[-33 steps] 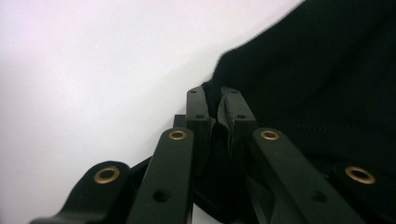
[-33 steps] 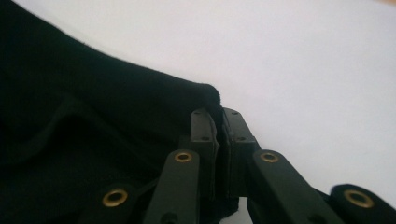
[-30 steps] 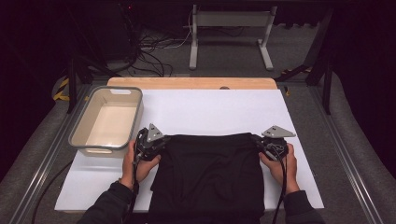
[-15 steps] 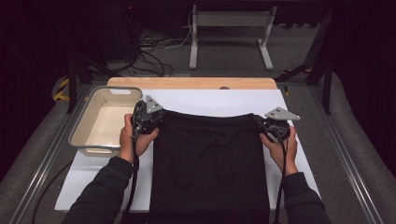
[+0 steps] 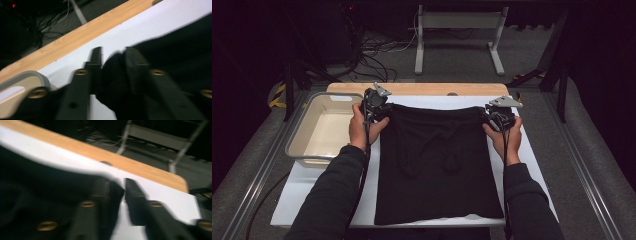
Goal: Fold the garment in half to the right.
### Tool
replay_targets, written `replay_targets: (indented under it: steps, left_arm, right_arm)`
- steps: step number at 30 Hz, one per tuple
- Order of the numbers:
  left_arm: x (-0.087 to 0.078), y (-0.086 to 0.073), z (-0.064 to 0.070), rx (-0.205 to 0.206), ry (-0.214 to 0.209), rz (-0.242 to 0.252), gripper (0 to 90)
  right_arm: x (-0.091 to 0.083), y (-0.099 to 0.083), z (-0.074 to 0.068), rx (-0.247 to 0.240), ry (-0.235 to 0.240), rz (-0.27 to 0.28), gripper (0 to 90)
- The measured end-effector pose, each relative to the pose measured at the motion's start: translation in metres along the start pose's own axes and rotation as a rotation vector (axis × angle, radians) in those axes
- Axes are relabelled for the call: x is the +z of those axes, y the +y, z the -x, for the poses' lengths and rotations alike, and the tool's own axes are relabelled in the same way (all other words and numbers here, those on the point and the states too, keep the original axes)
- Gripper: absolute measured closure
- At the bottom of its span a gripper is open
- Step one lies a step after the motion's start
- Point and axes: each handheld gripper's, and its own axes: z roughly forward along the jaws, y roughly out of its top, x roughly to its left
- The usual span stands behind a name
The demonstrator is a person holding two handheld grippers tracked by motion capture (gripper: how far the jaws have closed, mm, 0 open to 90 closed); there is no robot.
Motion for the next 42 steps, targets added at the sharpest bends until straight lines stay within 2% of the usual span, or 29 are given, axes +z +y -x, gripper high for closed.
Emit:
replay_targets:
  steps: [1,3,5,8,9,11,13,14,18,20,21,23,25,26,31,35,37,38,39,41,42]
  left_arm:
    - [-0.001,0.0,0.003,0.007,0.005,0.0,56.5]
    - [-0.004,-0.001,0.009,0.009,-0.028,0.025,49.3]
    - [-0.011,-0.004,0.017,0.025,-0.033,0.05,47.1]
    - [-0.023,-0.014,0.033,0.054,-0.088,0.084,43.8]
    - [-0.027,-0.018,0.038,0.074,-0.11,0.091,43.5]
    - [-0.034,-0.031,0.049,0.101,-0.163,0.109,42.2]
    - [-0.044,-0.045,0.06,0.124,-0.214,0.127,40.7]
    - [-0.049,-0.054,0.066,0.142,-0.239,0.132,40.4]
    - [-0.071,-0.09,0.088,0.233,-0.305,0.135,37.2]
    - [-0.08,-0.11,0.093,0.261,-0.339,0.119,35.0]
    - [-0.084,-0.121,0.094,0.265,-0.367,0.112,33.9]
    - [-0.09,-0.141,0.095,0.274,-0.398,0.081,31.5]
    - [-0.097,-0.157,0.094,0.267,-0.436,0.068,29.4]
    - [-0.099,-0.165,0.093,0.262,-0.44,0.051,28.6]
    - [-0.099,-0.192,0.088,0.215,-0.503,-0.03,25.2]
    - [-0.097,-0.194,0.083,0.195,-0.526,-0.04,33.0]
    - [-0.095,-0.195,0.08,0.184,-0.548,-0.042,38.1]
    - [-0.096,-0.194,0.079,0.189,-0.545,-0.041,44.0]
    - [-0.096,-0.193,0.078,0.186,-0.545,-0.046,51.8]
    - [-0.096,-0.193,0.077,0.185,-0.548,-0.045,61.8]
    - [-0.096,-0.192,0.077,0.193,-0.548,-0.047,69.7]
  right_arm:
    - [0.0,0.0,0.0,0.005,0.007,0.004,60.2]
    - [-0.003,0.0,0.0,0.008,0.017,-0.004,52.5]
    - [-0.01,-0.002,-0.001,0.009,0.029,-0.004,50.7]
    - [-0.023,-0.011,-0.006,0.001,0.073,0.0,49.3]
    - [-0.028,-0.015,-0.009,0.001,0.087,-0.001,48.7]
    - [-0.036,-0.025,-0.014,-0.011,0.13,-0.003,48.7]
    - [-0.043,-0.037,-0.019,-0.011,0.149,-0.014,49.7]
    - [-0.046,-0.043,-0.021,-0.016,0.168,-0.031,49.8]
    - [-0.056,-0.067,-0.027,-0.022,0.194,-0.091,49.5]
    - [-0.06,-0.076,-0.029,-0.034,0.2,-0.128,48.9]
    - [-0.064,-0.08,-0.03,-0.041,0.203,-0.137,48.6]
    - [-0.071,-0.088,-0.03,-0.034,0.205,-0.146,47.8]
    - [-0.076,-0.096,-0.03,-0.024,0.208,-0.16,47.5]
    - [-0.079,-0.101,-0.03,-0.018,0.205,-0.166,47.5]
    - [-0.083,-0.119,-0.029,-0.006,0.205,-0.223,47.5]
    - [-0.086,-0.123,-0.027,0.011,0.193,-0.226,48.4]
    - [-0.087,-0.124,-0.026,0.027,0.213,-0.229,54.8]
    - [-0.087,-0.124,-0.026,0.032,0.219,-0.232,58.0]
    - [-0.087,-0.124,-0.026,0.032,0.228,-0.232,63.3]
    - [-0.088,-0.125,-0.026,0.029,0.257,-0.23,74.8]
    - [-0.088,-0.125,-0.026,0.032,0.273,-0.231,83.4]
